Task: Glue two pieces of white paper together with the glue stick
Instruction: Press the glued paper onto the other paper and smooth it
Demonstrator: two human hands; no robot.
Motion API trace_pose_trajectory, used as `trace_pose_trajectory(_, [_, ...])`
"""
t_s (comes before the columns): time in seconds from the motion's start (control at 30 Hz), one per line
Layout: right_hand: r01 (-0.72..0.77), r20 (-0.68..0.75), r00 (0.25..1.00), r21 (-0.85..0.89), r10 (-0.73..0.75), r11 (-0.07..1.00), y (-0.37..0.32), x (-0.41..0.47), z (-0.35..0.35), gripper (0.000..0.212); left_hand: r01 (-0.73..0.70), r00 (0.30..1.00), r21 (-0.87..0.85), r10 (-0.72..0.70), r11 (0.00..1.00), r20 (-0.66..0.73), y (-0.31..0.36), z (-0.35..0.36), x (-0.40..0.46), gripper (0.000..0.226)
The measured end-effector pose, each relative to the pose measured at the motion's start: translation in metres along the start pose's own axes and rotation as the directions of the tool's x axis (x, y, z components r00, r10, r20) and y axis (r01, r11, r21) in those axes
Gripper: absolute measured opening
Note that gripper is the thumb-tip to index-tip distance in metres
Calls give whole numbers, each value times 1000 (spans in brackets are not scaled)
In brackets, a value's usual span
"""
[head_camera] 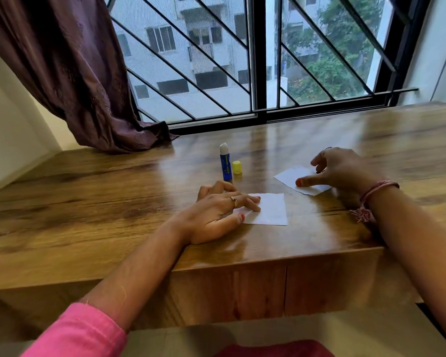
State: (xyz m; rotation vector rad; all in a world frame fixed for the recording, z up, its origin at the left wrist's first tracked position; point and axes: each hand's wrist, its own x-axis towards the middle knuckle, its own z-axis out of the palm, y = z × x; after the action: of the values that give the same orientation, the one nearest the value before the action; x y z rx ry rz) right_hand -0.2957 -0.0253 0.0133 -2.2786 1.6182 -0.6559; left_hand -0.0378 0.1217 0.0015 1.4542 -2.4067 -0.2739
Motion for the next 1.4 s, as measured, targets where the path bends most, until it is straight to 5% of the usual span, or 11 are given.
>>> trace_pose_trajectory(0.3, [-52, 24, 999, 114, 49, 992, 0, -1, -3, 82, -51, 998, -18, 51, 999, 28, -4, 2, 3, 48])
trace_pose_trajectory(0.53, [-41, 67, 997, 157, 30, 987, 1, -2, -4, 69, 75, 905, -252, -172, 965, -389, -17, -2, 6, 26])
trace_pose_trajectory(0.7, [-57, 118, 993, 222, 31, 973, 4, 1, -7, 57, 257, 875, -379, -380, 889, -299, -32, -8, 8, 15])
trace_pose_trajectory(1.0, [-174, 108, 984, 457, 140, 872, 13, 6, -11, 14, 272, 911, -344, -355, 899, -208, -30, -9, 5, 11])
trace_pose_trajectory(1.23, [-320, 296, 945, 733, 141, 600, 2, 2, -15, 17, 288, 919, -394, -368, 873, -144, -31, -11, 5, 12])
trace_pose_trajectory(1.4, [-311, 347, 937, 792, 32, 525, -11, -6, -12, 20, 297, 922, -410, -370, 862, -110, -32, -12, 5, 13])
